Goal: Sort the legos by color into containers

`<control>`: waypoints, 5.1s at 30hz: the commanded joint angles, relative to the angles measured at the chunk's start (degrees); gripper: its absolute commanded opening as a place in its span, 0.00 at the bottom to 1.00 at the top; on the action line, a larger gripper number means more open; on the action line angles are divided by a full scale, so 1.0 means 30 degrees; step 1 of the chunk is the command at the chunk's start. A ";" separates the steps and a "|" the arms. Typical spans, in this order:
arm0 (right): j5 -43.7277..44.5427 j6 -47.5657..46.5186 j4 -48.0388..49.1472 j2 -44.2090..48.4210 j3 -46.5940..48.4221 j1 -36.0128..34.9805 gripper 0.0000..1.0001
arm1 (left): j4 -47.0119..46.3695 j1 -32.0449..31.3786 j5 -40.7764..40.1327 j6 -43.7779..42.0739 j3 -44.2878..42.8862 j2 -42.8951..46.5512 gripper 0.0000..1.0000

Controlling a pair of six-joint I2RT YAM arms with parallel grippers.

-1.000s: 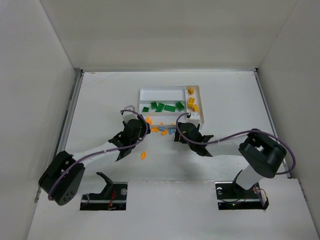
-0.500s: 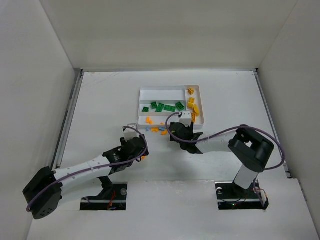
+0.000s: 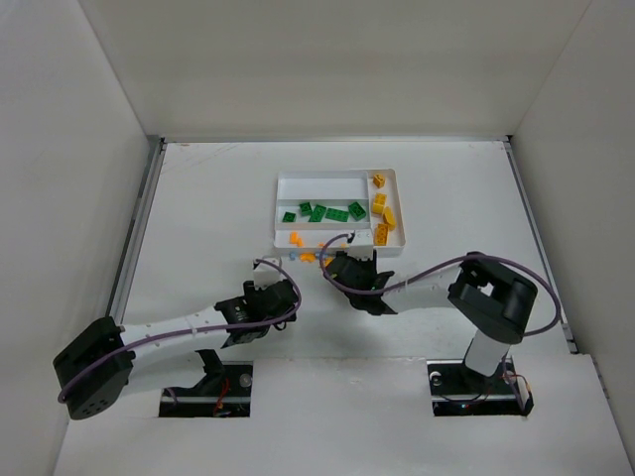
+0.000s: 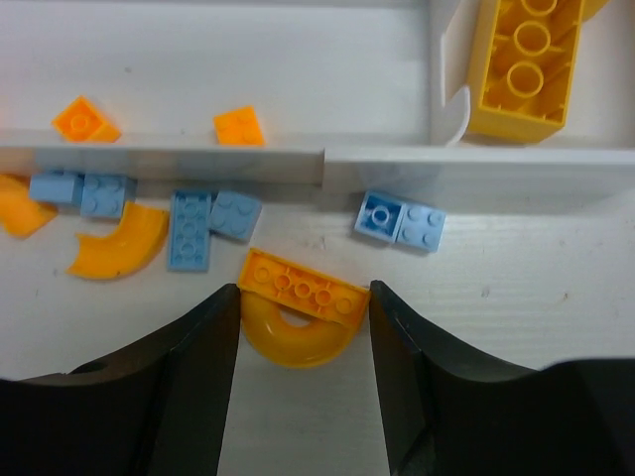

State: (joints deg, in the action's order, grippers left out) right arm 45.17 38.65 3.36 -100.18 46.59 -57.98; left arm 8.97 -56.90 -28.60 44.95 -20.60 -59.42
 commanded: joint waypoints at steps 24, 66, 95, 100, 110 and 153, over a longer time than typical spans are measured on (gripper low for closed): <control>-0.4508 -0.3743 0.3275 0.2343 0.2016 0.3049 0.45 | -0.0119 -0.0938 -0.1248 0.1277 -0.0546 -0.0409 0.40; -0.4656 -0.1664 0.4770 0.4566 -0.1671 0.1469 0.67 | 0.0260 -0.0440 -0.0427 -0.0248 -0.1981 -0.0672 0.29; -0.5416 -0.1078 0.4975 0.4188 -0.1908 0.0708 0.48 | -0.0556 0.0757 -0.1396 -0.0918 -0.2711 -0.0175 0.16; -0.5475 -0.0990 0.5238 0.3074 -0.1146 0.0356 0.53 | -0.3395 0.2486 -0.0518 -0.2003 -0.3912 -0.0933 0.16; -0.6120 -0.0142 0.5560 0.0671 -0.0032 0.0268 0.44 | -0.6972 0.5680 0.1330 -0.2941 -0.6286 -0.4126 0.17; -0.3077 -0.0373 0.2576 -0.2933 0.3043 0.0913 0.58 | -0.9495 0.6065 0.0861 -0.2944 -0.4153 -0.4691 0.37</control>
State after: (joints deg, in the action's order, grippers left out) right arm 31.51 40.05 14.46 -106.65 53.60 -55.59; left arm -18.70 -37.80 -24.93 34.83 -36.05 -77.91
